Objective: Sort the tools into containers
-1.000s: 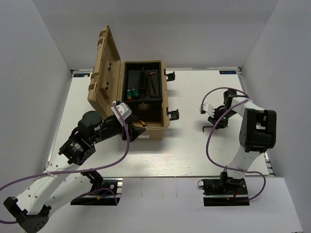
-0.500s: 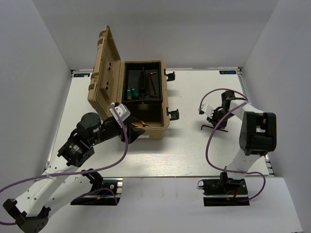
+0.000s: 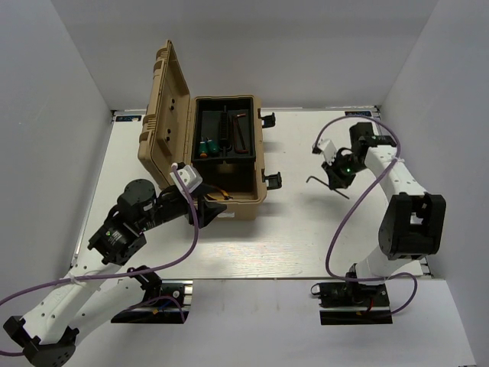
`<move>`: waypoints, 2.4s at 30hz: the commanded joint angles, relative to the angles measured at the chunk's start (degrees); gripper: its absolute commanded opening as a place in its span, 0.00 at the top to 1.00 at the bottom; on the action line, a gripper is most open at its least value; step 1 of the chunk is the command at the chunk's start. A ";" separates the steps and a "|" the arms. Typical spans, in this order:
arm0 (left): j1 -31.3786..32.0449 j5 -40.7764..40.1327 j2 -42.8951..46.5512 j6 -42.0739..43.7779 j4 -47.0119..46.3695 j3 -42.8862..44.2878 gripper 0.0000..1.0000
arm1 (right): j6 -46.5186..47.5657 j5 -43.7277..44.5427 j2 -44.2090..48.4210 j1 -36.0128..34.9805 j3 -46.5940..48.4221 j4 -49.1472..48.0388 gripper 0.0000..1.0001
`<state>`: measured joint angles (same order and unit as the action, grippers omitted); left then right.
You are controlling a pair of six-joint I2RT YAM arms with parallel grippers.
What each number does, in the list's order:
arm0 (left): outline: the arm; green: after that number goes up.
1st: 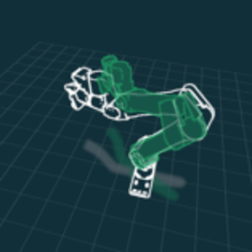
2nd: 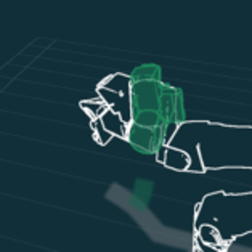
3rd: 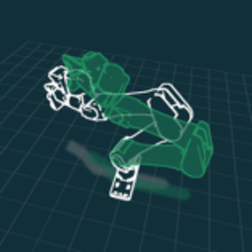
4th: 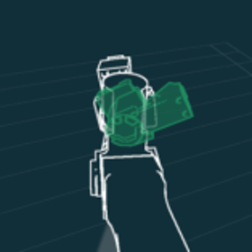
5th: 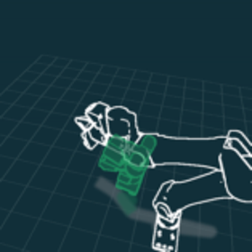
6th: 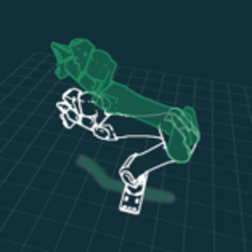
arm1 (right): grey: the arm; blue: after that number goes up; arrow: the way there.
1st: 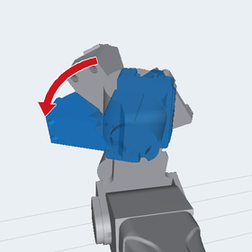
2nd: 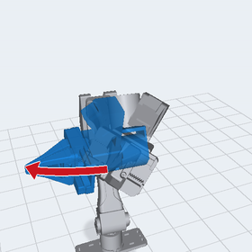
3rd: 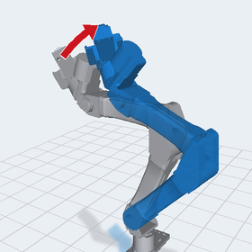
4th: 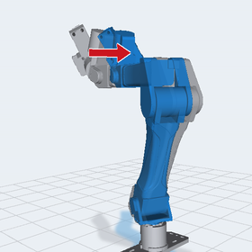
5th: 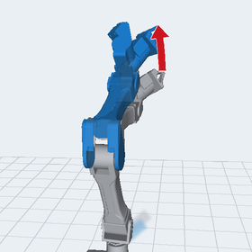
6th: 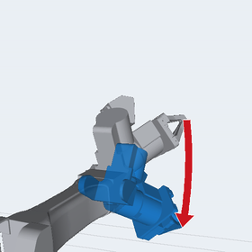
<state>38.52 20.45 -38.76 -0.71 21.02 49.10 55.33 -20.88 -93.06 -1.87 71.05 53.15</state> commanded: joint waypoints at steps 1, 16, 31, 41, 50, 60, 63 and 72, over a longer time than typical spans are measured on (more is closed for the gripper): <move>0.06 1.09 0.09 -0.34 0.08 0.11 0.29 | -6.54 -3.02 2.26 -1.99 5.15 4.07 1.00; -0.47 2.32 7.74 1.94 -0.72 6.70 0.29 | -53.86 -21.65 -20.14 -14.56 57.43 -1.89 1.00; -0.99 -13.65 14.76 0.89 4.55 14.00 0.29 | -97.88 -12.88 -30.78 -22.82 48.66 -38.83 1.00; -0.99 -48.47 17.15 -3.51 7.37 14.09 0.27 | -90.32 -6.10 -30.52 -23.01 45.06 -34.07 0.70; -0.99 -65.00 13.18 -6.06 3.34 15.23 0.24 | -86.53 -9.68 -25.61 -22.92 42.95 -33.11 0.96; 0.06 -73.88 8.28 1.58 -6.60 11.37 0.42 | -73.01 -17.78 -12.35 -22.30 37.07 -27.75 1.00; -0.55 -74.68 0.02 1.08 -2.32 14.69 0.51 | -67.56 -18.31 -5.85 -21.42 31.19 -24.69 1.00; -0.55 -61.35 -7.37 -6.21 9.20 18.65 0.49 | -50.51 -9.71 18.67 -17.12 8.00 -23.87 1.00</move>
<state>37.80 -48.95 -45.12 -3.25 20.75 65.98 -2.37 -33.78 -80.64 -20.49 84.07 29.93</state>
